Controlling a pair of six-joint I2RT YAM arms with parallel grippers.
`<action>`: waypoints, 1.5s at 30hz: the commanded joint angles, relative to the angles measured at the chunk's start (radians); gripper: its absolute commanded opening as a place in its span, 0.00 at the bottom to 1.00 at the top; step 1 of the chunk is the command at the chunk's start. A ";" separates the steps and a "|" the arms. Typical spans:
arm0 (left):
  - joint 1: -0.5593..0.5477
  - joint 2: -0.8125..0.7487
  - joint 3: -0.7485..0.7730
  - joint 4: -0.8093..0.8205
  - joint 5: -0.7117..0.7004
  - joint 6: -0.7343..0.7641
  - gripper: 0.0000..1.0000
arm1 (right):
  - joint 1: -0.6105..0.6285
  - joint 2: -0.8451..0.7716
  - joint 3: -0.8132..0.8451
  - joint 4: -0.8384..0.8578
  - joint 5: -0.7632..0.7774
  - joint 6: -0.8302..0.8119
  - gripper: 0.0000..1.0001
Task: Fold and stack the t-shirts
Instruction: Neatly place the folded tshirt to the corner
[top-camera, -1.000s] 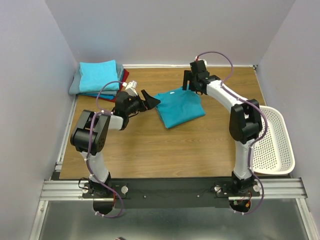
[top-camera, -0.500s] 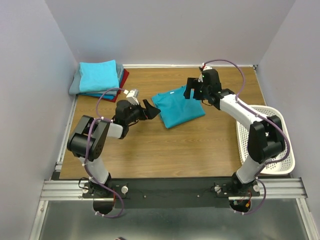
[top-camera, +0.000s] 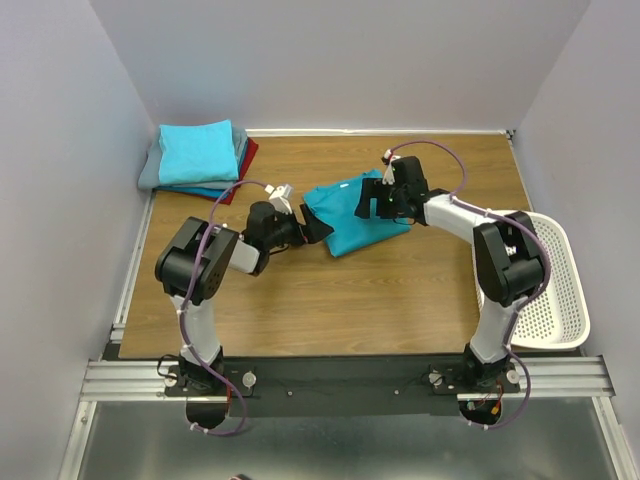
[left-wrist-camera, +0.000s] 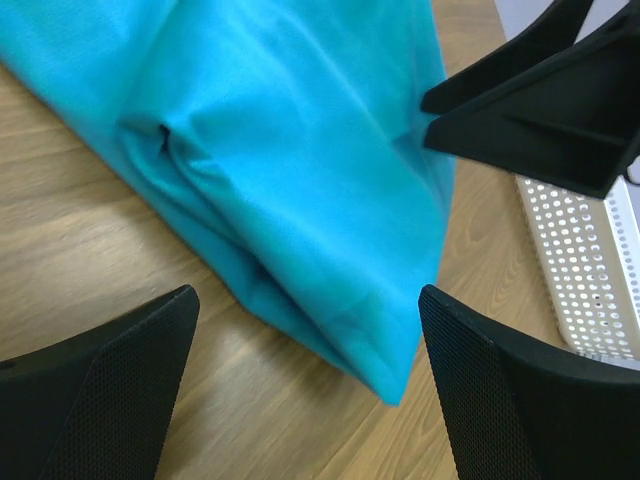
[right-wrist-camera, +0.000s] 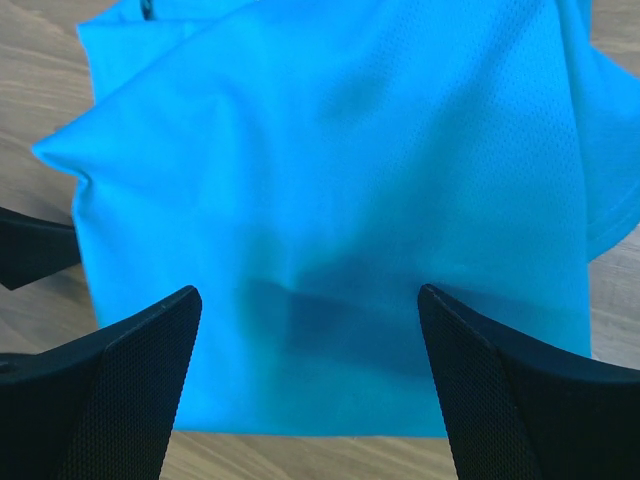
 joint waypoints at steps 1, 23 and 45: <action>-0.026 0.028 0.052 -0.108 -0.062 0.009 0.98 | 0.000 0.051 0.006 0.031 -0.026 -0.007 0.95; -0.137 0.151 0.228 -0.234 -0.180 -0.059 0.90 | 0.000 0.107 -0.082 0.117 -0.099 0.045 0.94; -0.092 -0.029 0.521 -0.864 -0.449 0.484 0.00 | -0.002 -0.264 -0.317 0.120 -0.049 0.031 0.96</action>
